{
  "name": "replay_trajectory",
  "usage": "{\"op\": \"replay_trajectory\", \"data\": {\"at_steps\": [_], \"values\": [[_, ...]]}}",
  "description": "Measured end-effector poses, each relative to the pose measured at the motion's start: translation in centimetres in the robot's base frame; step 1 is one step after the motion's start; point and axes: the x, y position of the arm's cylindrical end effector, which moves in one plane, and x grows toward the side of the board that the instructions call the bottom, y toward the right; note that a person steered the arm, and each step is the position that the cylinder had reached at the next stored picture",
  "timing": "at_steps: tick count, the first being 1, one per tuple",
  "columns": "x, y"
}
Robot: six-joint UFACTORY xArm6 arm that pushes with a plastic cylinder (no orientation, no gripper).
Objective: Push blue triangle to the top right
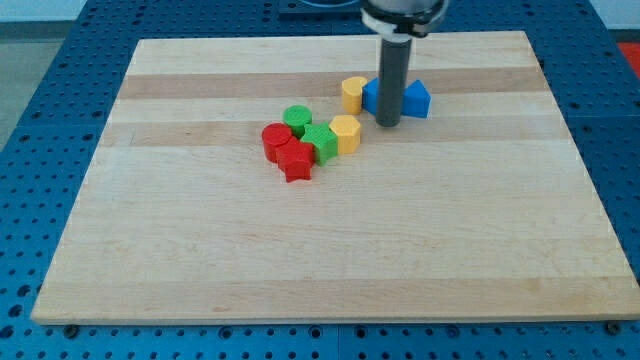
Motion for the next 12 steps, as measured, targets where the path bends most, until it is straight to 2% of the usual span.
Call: {"op": "replay_trajectory", "data": {"at_steps": [2,7,9,10,12], "values": [[-2.2,3.9],[-10.4,4.6],[-12.1,8.6],[-11.8,8.2],[-9.0,-5.2]]}}
